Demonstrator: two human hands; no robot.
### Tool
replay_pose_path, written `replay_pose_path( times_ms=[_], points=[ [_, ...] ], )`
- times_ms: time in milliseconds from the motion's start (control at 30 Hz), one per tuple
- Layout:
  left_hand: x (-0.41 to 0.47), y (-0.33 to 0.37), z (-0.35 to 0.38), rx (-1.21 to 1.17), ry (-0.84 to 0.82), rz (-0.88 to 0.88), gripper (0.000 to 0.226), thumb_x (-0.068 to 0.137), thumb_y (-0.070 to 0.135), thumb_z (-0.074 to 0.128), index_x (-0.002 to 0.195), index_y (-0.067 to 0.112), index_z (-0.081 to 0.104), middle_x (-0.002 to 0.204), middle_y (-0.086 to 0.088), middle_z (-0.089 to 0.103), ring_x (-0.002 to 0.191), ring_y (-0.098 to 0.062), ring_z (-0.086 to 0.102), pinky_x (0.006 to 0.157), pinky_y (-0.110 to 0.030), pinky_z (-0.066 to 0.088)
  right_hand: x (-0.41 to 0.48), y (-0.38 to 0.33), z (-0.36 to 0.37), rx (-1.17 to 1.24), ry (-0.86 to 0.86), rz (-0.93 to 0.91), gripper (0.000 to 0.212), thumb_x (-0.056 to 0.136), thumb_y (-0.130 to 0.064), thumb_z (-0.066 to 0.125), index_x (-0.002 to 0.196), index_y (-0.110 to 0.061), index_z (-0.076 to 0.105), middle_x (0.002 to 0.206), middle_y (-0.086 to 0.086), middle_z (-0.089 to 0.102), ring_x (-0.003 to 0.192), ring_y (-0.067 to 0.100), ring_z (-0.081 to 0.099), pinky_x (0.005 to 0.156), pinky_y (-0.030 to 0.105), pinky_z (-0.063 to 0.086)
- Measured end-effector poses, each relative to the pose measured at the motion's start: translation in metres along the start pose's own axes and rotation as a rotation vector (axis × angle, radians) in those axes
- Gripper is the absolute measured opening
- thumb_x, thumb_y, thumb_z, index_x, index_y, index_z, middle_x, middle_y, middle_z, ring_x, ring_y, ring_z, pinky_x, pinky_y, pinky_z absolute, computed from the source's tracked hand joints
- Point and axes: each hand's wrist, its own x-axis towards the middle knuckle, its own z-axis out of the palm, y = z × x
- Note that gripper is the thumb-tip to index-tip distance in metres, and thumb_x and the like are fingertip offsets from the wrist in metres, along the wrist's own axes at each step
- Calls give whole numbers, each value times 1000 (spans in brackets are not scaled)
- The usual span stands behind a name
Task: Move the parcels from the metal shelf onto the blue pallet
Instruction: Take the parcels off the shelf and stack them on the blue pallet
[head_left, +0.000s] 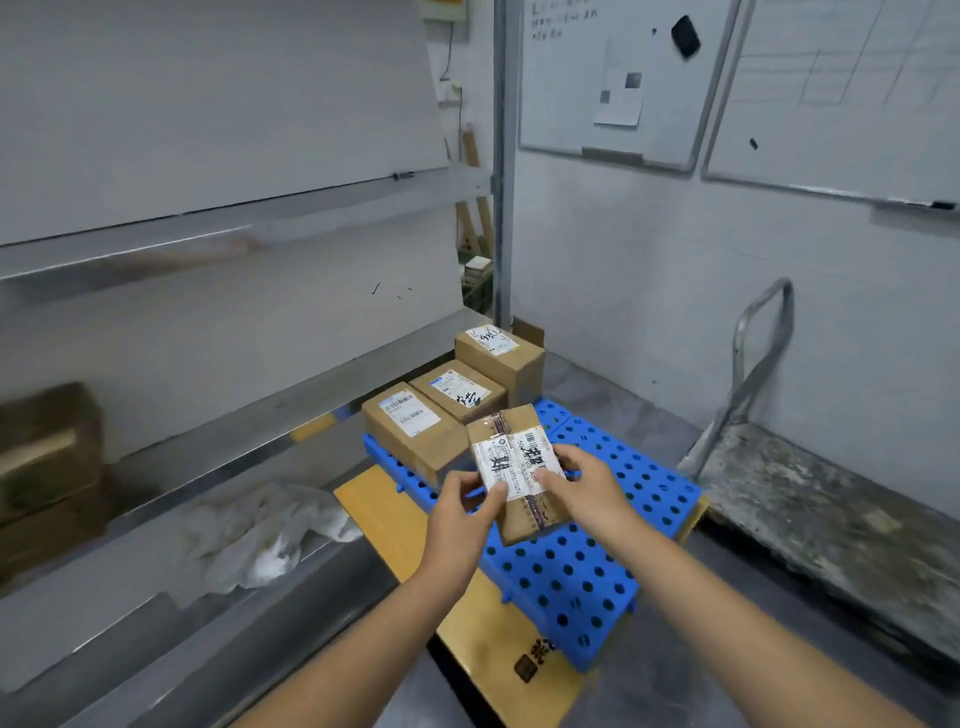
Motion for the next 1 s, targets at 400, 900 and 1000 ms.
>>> replay_pose_path(
  times_ms=[400, 900, 1000],
  points=[
    [5, -31, 59, 35, 208, -135, 18, 95, 28, 61, 107, 15, 59, 105, 2, 67, 95, -12, 65, 77, -24, 55, 67, 47, -27, -170, -325, -9, 30, 96, -17, 56, 125, -13, 59, 115, 1, 63, 98, 12, 60, 79, 26, 52],
    [79, -109, 73, 12, 344, -362, 22, 95, 28, 60, 111, 13, 56, 104, 3, 61, 87, -17, 62, 69, -23, 49, 183, 100, 29, -340, -583, 153, 27, 94, -14, 58, 122, -13, 58, 116, 5, 65, 101, 19, 63, 91, 37, 52],
    [89, -121, 74, 10, 383, -411, 19, 95, 28, 61, 108, 17, 54, 99, 10, 59, 82, -11, 61, 63, -17, 46, 199, 105, 43, -392, -638, 144, 31, 95, -16, 57, 125, -14, 56, 117, 3, 63, 96, 14, 61, 87, 32, 52]
  ],
)
